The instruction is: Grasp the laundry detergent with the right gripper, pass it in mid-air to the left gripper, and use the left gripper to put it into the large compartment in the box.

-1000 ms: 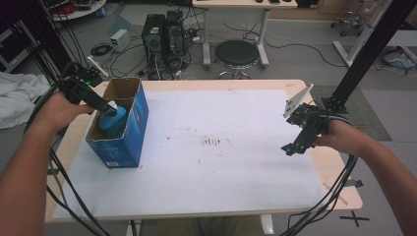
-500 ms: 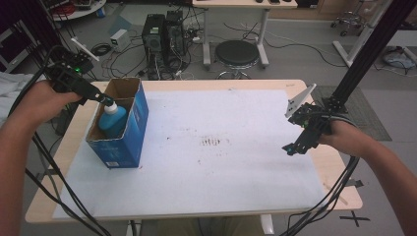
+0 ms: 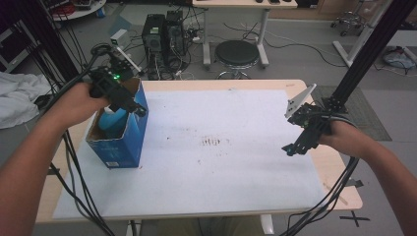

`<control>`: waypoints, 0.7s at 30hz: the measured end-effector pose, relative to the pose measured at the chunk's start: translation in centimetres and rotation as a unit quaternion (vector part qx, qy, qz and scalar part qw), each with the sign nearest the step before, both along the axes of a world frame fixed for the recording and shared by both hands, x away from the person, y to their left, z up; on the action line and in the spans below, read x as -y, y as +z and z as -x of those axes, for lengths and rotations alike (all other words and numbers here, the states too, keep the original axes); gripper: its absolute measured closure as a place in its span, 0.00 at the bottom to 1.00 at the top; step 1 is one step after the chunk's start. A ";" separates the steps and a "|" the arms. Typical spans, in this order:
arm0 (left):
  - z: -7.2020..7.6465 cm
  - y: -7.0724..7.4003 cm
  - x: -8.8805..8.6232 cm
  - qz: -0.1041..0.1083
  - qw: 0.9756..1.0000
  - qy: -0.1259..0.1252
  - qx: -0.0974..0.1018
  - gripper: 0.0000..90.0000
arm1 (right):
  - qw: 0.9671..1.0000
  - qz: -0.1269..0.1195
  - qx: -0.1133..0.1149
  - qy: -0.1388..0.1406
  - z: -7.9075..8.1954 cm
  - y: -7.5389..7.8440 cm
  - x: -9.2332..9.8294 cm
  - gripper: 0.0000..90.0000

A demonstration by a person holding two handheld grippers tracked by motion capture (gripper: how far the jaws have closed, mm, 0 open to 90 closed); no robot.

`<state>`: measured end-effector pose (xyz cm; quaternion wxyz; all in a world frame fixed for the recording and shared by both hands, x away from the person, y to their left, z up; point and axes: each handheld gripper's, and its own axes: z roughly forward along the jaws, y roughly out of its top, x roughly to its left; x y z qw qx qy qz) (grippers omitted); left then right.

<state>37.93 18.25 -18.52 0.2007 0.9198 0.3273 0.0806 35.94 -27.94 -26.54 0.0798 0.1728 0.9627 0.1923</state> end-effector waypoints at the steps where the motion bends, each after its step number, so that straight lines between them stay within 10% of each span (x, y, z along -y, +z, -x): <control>1: 0.0 -0.2 0.4 0.000 1.000 -0.007 -0.004 0.25 | 1.000 0.000 0.000 0.000 0.0 0.0 0.0 0.01; 21: 0.0 -3.9 6.0 -0.035 0.994 -0.101 -0.030 0.02 | 1.000 -0.003 0.000 0.002 0.2 0.1 -0.6 0.01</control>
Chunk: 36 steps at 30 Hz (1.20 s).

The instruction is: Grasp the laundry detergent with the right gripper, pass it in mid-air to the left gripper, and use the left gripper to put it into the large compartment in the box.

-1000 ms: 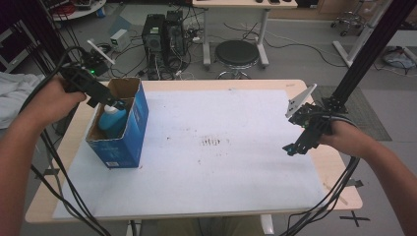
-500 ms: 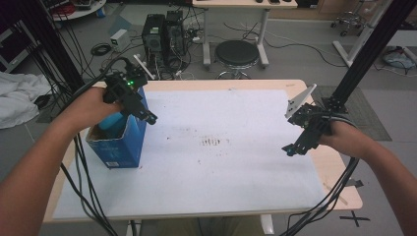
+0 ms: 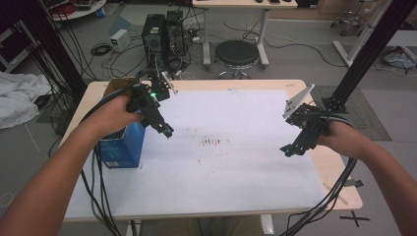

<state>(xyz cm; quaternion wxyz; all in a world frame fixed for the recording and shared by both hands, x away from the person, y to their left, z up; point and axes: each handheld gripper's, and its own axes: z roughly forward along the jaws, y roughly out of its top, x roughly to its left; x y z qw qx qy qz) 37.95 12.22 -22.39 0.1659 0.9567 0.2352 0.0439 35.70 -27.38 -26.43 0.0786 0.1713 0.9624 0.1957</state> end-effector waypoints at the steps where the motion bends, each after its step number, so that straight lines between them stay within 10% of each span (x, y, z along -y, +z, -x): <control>1: 0.0 -0.1 0.2 0.006 1.000 -0.010 -0.006 0.02 | 1.000 -0.001 0.001 0.000 0.0 0.0 0.0 0.01; 36: 1.1 -2.2 5.3 -0.011 0.995 -0.098 0.016 0.02 | 1.000 -0.008 0.000 0.008 -0.7 0.1 -2.2 0.01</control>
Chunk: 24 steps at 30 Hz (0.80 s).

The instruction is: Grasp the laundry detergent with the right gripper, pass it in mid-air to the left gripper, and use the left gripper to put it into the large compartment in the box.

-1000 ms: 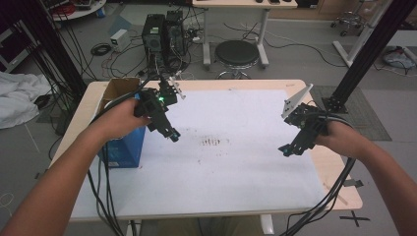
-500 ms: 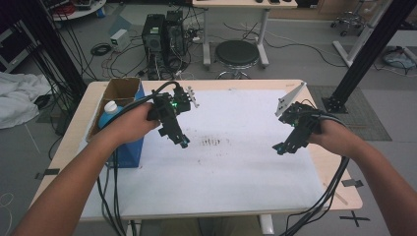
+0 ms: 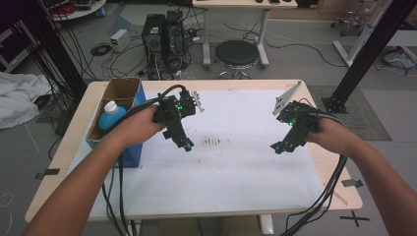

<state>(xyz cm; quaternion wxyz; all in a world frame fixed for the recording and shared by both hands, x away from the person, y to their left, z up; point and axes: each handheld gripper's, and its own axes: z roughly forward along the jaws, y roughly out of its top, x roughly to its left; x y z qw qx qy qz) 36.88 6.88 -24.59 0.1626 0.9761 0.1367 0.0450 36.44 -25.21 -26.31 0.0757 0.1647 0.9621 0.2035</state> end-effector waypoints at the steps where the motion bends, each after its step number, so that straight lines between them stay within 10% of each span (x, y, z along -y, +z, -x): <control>1: 0.0 0.0 0.0 -0.001 1.000 -0.001 -0.001 0.02 | 1.000 -0.001 0.000 0.000 0.0 0.0 0.0 0.01; 24: -0.2 0.0 -0.3 -0.003 1.000 0.005 -0.003 0.02 | 1.000 0.002 -0.003 0.008 -0.1 -0.2 -0.1 0.01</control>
